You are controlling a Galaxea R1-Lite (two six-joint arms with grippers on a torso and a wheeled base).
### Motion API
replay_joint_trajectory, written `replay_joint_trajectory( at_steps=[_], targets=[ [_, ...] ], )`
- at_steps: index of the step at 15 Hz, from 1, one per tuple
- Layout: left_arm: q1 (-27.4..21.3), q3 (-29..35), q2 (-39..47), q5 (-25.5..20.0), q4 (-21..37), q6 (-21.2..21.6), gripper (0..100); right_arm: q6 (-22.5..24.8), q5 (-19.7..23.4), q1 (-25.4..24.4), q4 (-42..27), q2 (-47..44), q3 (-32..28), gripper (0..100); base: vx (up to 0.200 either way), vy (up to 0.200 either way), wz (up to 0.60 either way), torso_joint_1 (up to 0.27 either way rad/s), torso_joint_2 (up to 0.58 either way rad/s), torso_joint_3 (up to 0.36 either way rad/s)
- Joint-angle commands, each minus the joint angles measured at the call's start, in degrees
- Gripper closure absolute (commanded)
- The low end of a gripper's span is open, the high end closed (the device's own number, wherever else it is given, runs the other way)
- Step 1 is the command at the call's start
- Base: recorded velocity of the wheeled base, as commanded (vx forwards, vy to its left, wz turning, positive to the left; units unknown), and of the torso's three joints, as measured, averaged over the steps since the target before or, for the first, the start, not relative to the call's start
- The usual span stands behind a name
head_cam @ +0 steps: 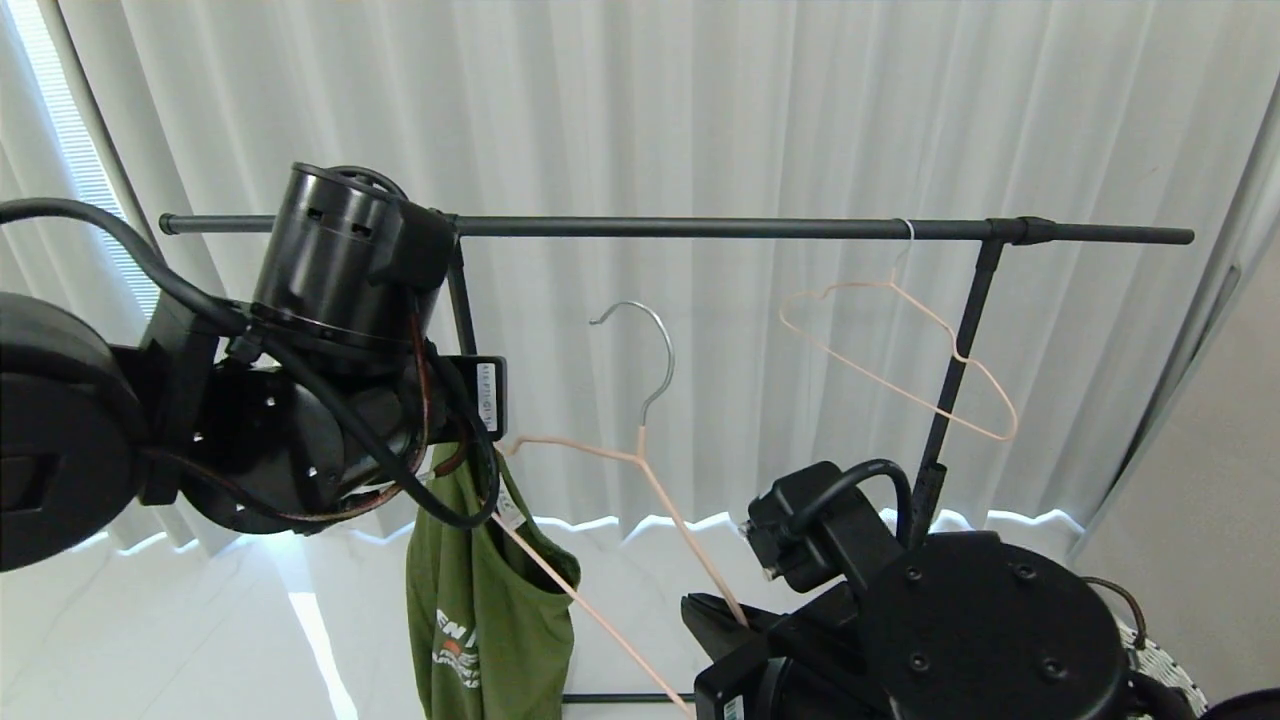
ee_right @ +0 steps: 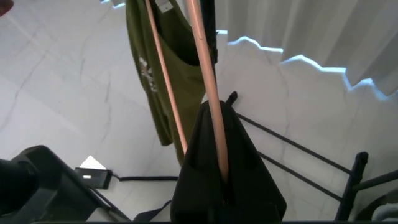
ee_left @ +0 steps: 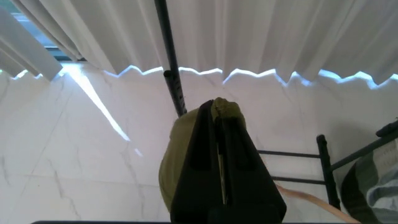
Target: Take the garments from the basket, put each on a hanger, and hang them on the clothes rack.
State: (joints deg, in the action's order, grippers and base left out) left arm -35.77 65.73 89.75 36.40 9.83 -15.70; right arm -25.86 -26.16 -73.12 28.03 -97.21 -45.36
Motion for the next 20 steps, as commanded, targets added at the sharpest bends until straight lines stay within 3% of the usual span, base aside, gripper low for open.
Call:
replay_joint_trajectory(
  at_steps=[1,10,13,20],
  targets=[
    [-1.5,-0.08,-2.47,-0.1,0.19,-0.12,100,0.63,0.15,0.61,0.1,-1.93,-0.87,100,0.0,0.0,0.0,0.0,0.0,0.0],
    [-10.38,-0.08,-7.04,-0.1,0.37,-1.35,100,2.13,2.34,3.33,4.93,-6.15,-3.59,100,0.0,0.0,0.0,0.0,0.0,0.0],
    [-12.4,-0.52,-8.18,-0.1,0.37,-1.35,100,2.04,2.87,3.25,5.11,-7.47,-6.41,100,0.0,0.0,0.0,0.0,0.0,0.0],
    [-17.76,-0.6,-9.85,-0.45,0.37,-1.35,100,1.77,3.75,3.25,5.11,-7.73,-6.93,100,0.0,0.0,0.0,0.0,0.0,0.0]
  ],
)
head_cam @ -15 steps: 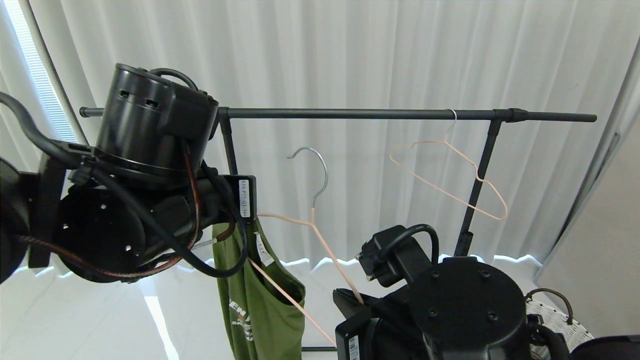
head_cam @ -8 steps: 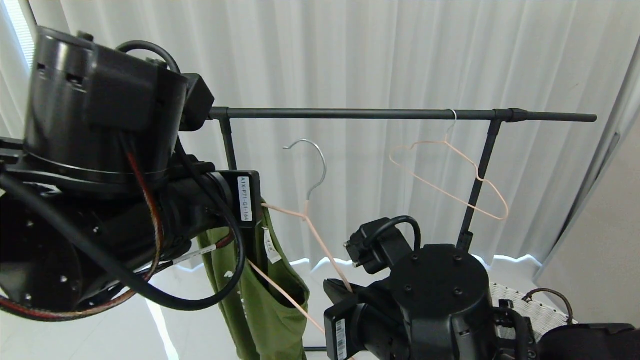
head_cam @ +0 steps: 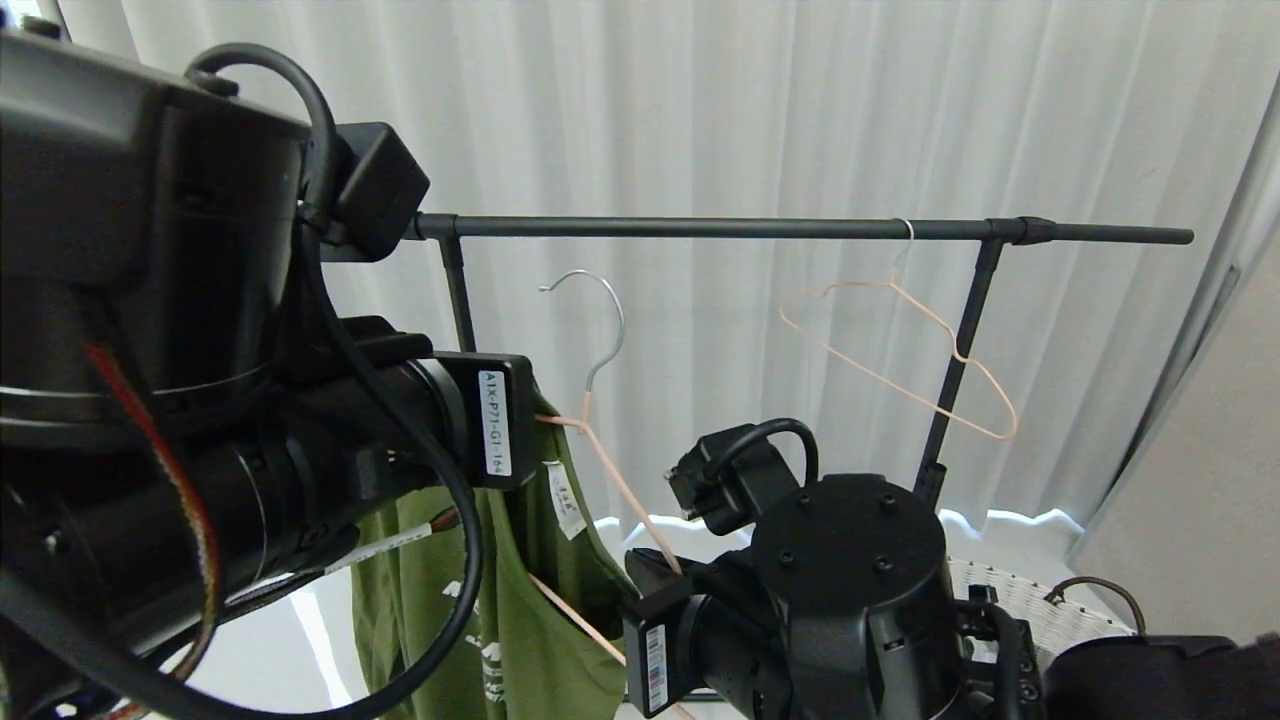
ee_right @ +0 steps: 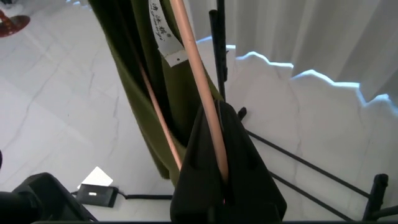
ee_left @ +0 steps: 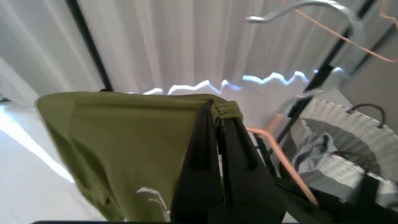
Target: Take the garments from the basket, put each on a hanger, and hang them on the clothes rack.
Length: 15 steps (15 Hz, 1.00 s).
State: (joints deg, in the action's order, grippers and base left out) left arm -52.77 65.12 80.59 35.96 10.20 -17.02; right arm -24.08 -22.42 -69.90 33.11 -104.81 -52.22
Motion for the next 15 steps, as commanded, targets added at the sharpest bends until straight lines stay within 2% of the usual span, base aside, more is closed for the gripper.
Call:
replay_joint_trajectory(
  at_steps=[1,3,7,10,12,15],
  targets=[
    [-0.93,-0.17,-0.79,-0.01,-0.01,-0.03,100,-0.01,0.01,0.03,0.03,-0.13,-0.07,100,0.0,0.0,0.0,0.0,0.0,0.0],
    [-1.28,-0.26,-1.4,-0.01,-0.01,-0.03,100,-0.53,0.01,0.56,0.55,-0.04,-0.25,100,0.0,0.0,0.0,0.0,0.0,0.0],
    [-5.23,-3.51,-3.69,-0.19,-0.1,-0.03,100,-1.24,0.01,2.31,1.43,0.05,-2.62,100,0.0,0.0,0.0,0.0,0.0,0.0],
    [-4.8,-4.65,-4.22,-0.89,-0.1,-0.12,100,-1.5,-0.35,2.58,1.43,0.58,-3.59,100,0.0,0.0,0.0,0.0,0.0,0.0],
    [-3.83,-3.51,-5.18,-2.3,-1.59,-0.03,100,-0.97,-0.61,2.58,1.43,2.42,-3.5,100,0.0,0.0,0.0,0.0,0.0,0.0],
    [-3.92,-3.51,-5.45,-2.21,-6.86,0.41,100,0.35,-0.78,2.58,1.52,5.15,-3.15,100,0.0,0.0,0.0,0.0,0.0,0.0]
  ],
)
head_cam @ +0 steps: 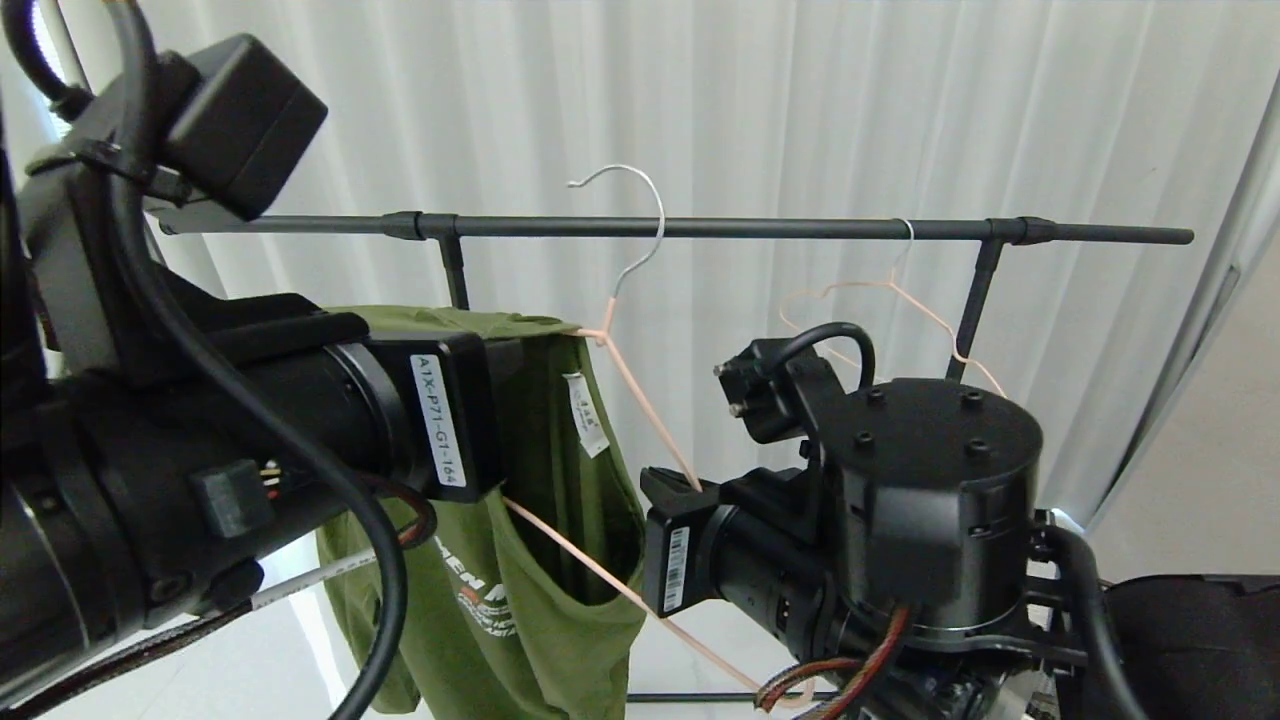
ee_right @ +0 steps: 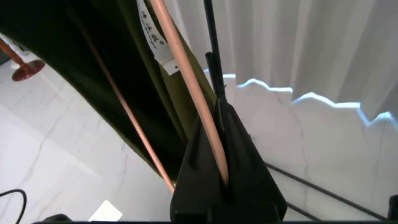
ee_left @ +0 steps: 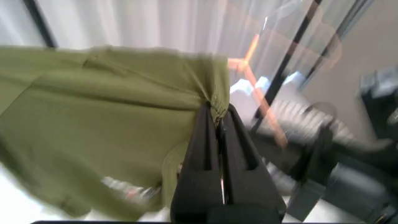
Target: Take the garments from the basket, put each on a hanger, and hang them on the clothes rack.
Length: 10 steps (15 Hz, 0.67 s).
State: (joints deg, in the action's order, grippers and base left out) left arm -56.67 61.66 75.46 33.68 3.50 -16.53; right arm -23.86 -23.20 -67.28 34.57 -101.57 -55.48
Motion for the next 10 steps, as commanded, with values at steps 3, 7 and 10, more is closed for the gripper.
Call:
replay_joint_trajectory(
  at_steps=[3,7,10],
  targets=[
    [-0.81,0.48,-0.49,-1.95,-0.42,3.08,100,3.38,0.17,-0.13,3.04,2.26,0.02,100,0.0,0.0,0.0,0.0,0.0,0.0],
    [-0.89,0.57,-0.49,-5.12,-0.42,3.08,100,5.05,0.44,-0.31,4.45,2.08,-0.16,100,0.0,0.0,0.0,0.0,0.0,0.0],
    [-0.89,0.3,-0.49,-5.03,-0.42,3.08,0,6.02,0.44,-0.13,4.54,2.34,-0.33,100,0.0,0.0,0.0,0.0,0.0,0.0]
  ],
)
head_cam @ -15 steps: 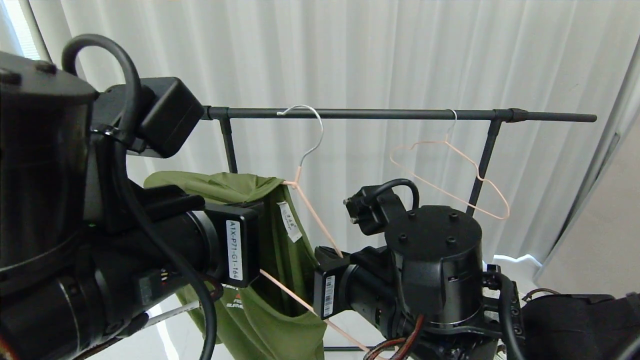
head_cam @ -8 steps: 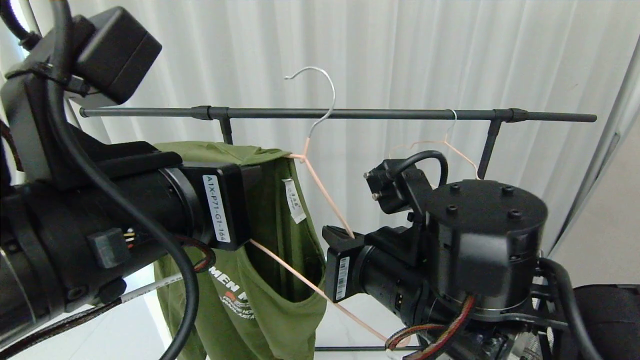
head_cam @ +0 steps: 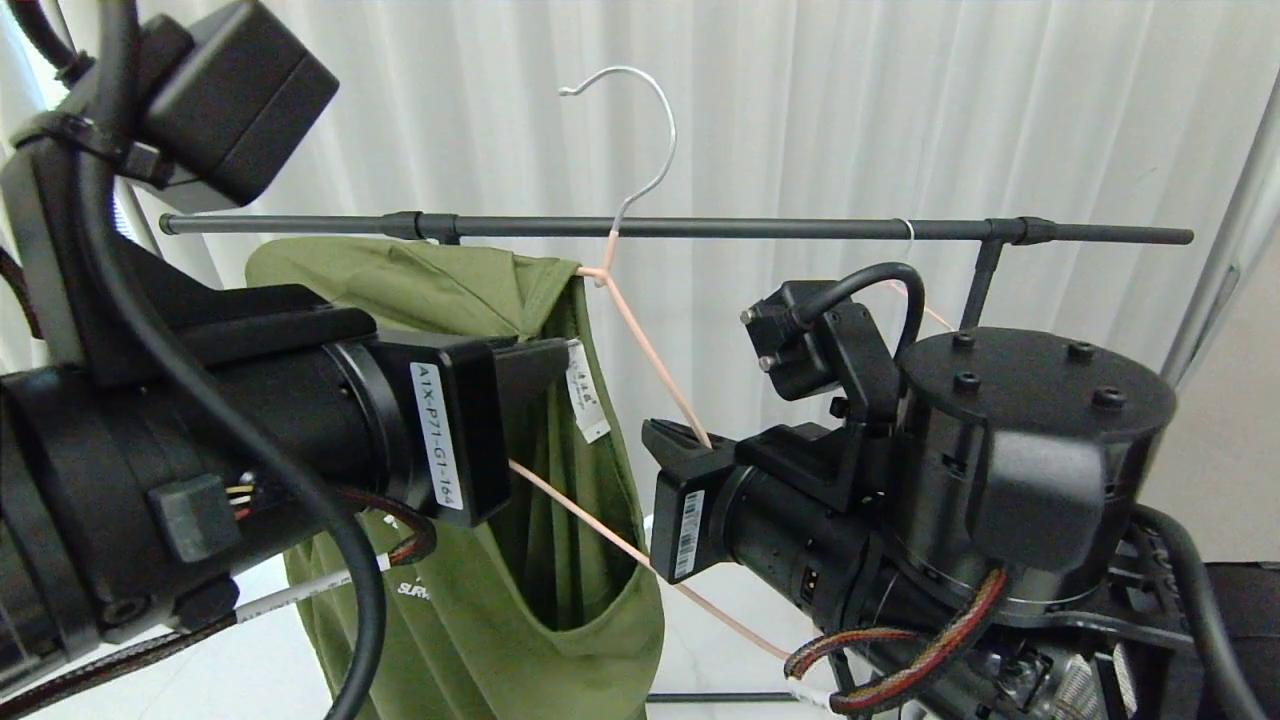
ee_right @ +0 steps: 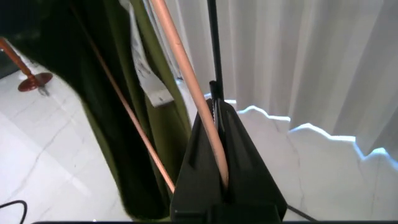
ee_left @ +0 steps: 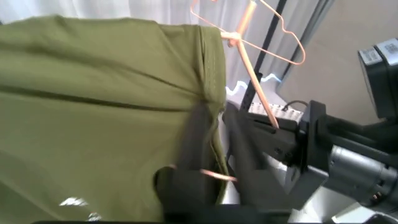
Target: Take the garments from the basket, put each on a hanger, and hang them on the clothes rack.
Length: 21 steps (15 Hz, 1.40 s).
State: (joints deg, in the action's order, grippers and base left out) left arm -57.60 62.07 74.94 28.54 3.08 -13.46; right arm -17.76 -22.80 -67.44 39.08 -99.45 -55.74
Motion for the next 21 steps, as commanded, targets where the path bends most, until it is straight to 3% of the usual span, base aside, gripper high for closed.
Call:
replay_joint_trajectory(
  at_steps=[1,7,9,12,16,21],
  targets=[
    [0.03,-0.11,-0.05,0.11,-0.01,-0.08,0,0.36,0.03,0.03,0.64,0.31,-0.08,100,0.0,0.0,0.0,0.0,0.0,0.0],
    [-0.06,-5.21,-4.97,0.11,-0.01,0.98,0,5.81,0.03,0.2,5.74,0.4,0.89,100,0.0,0.0,0.0,0.0,0.0,0.0],
    [-0.06,-8.37,-9.11,0.11,-0.01,5.46,0,8.45,0.21,1.96,7.5,1.63,4.76,100,0.0,0.0,0.0,0.0,0.0,0.0],
    [0.12,-12.24,-13.5,-1.12,0.08,10.73,0,9.59,3.99,3.45,8.82,6.02,12.14,100,0.0,0.0,0.0,0.0,0.0,0.0],
    [0.03,-16.9,-15.26,-7.36,0.08,15.39,0,13.98,9.7,4.68,8.82,15.6,26.73,100,0.0,0.0,0.0,0.0,0.0,0.0],
    [0.03,-20.33,-15.08,-18.43,-0.01,20.31,0,18.11,12.07,3.81,8.82,22.19,37.98,100,0.0,0.0,0.0,0.0,0.0,0.0]
  ],
)
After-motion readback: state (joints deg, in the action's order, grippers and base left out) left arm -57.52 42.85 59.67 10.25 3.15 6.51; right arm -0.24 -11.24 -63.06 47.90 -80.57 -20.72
